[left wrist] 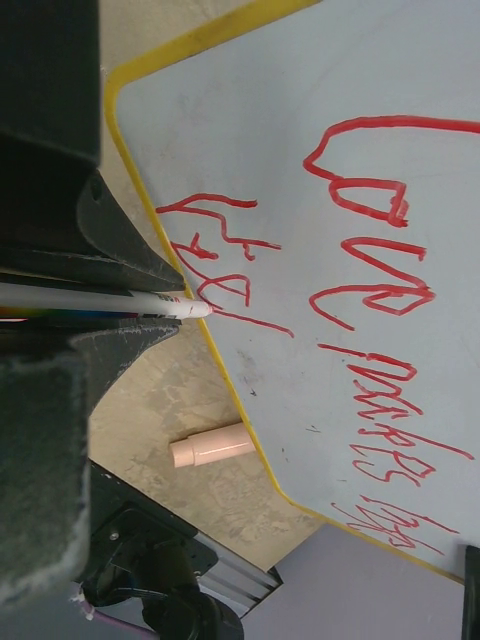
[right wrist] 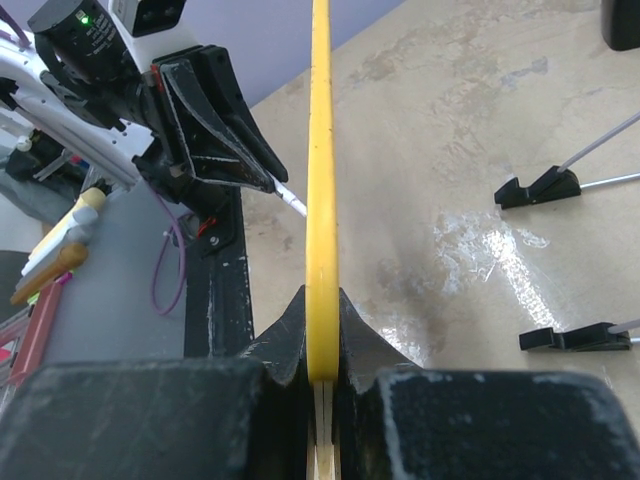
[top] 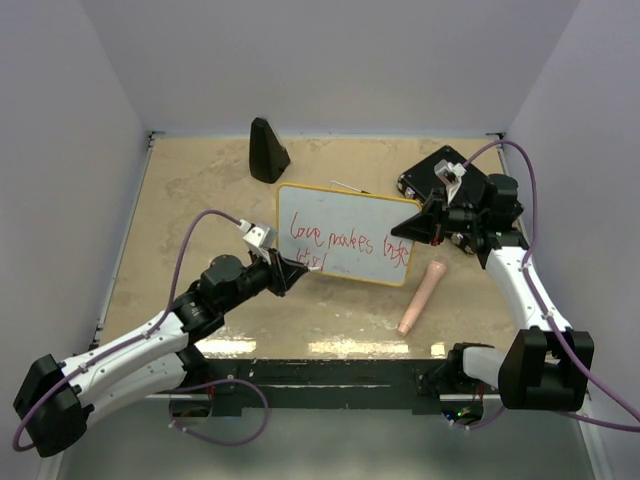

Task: Write a sentence on the whiteboard

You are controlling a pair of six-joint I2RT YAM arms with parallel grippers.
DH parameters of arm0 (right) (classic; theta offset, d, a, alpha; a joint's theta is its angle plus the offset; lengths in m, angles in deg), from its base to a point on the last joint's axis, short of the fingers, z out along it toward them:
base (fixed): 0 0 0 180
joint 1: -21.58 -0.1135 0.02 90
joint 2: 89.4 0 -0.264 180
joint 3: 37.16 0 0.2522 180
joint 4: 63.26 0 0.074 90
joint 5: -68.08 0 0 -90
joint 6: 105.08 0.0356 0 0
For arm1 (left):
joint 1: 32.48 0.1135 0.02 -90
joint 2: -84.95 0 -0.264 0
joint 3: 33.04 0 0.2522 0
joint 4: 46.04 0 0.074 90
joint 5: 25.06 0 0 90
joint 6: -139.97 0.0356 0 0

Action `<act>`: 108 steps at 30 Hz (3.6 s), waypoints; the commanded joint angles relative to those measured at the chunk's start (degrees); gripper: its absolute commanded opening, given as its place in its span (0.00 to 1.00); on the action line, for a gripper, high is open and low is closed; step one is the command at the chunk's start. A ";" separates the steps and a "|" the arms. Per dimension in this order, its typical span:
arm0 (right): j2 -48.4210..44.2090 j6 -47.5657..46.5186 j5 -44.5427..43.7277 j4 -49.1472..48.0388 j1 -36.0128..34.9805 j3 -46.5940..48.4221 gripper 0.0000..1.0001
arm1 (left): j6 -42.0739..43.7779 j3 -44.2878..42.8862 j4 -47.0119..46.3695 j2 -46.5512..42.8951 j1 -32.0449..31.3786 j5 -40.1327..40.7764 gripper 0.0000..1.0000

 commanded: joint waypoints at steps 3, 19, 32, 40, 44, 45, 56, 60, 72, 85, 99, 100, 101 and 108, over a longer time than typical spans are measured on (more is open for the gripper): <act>-2.22 2.01 3.93 -3.26 0.11 0.18 0.00 | -0.51 -3.45 -2.60 -2.42 0.39 1.53 0.00; -2.22 2.18 4.02 -3.43 0.11 0.09 0.00 | -0.07 -4.51 -6.56 2.76 0.39 1.10 0.00; -2.22 2.36 4.19 -3.70 0.20 -0.08 0.00 | 0.89 -7.50 -6.56 6.72 0.39 -0.66 0.00; -2.05 2.45 4.28 -3.70 0.29 -0.08 0.00 | -1.12 -3.99 -3.40 5.23 0.39 -1.02 0.00; -2.31 2.45 4.11 -3.70 0.20 -0.08 0.00 | -1.74 -3.02 -2.95 5.58 0.39 -2.24 0.00; -2.40 2.62 4.11 -3.70 0.20 -0.08 0.00 | -1.83 -2.93 -3.04 5.93 0.39 -2.51 0.00; -2.57 2.80 4.02 -3.79 0.20 -0.17 0.00 | -2.10 -5.82 -7.96 9.62 0.39 -4.70 0.00; -2.75 2.80 4.02 -3.87 0.29 -0.26 0.00 | -2.36 -8.02 -11.82 11.20 0.39 -5.84 0.00; -1.34 -0.80 4.02 -1.15 0.99 1.58 0.00 | 1.58 -15.58 -1.84 -3.28 0.65 -9.46 0.00; 6.91 -35.16 -3.71 37.24 0.99 17.31 0.00 | 16.44 -21.56 16.64 -14.72 0.91 9.51 0.00; 5.87 -36.41 -3.28 38.24 0.99 17.06 0.00 | 6.53 -14.19 3.65 -10.15 4.17 -2.50 0.00; 5.43 -35.10 -3.10 35.36 0.99 16.45 0.00 | 5.30 -12.00 0.77 -10.41 4.25 -4.08 0.00; 4.90 -31.86 -2.75 33.67 0.99 15.05 0.00 | 2.24 -10.76 -1.00 -10.59 4.25 -4.70 0.00; 0.42 -12.95 1.99 14.78 0.91 8.18 0.00 | -7.54 -3.90 -13.85 -7.70 2.07 -9.11 0.00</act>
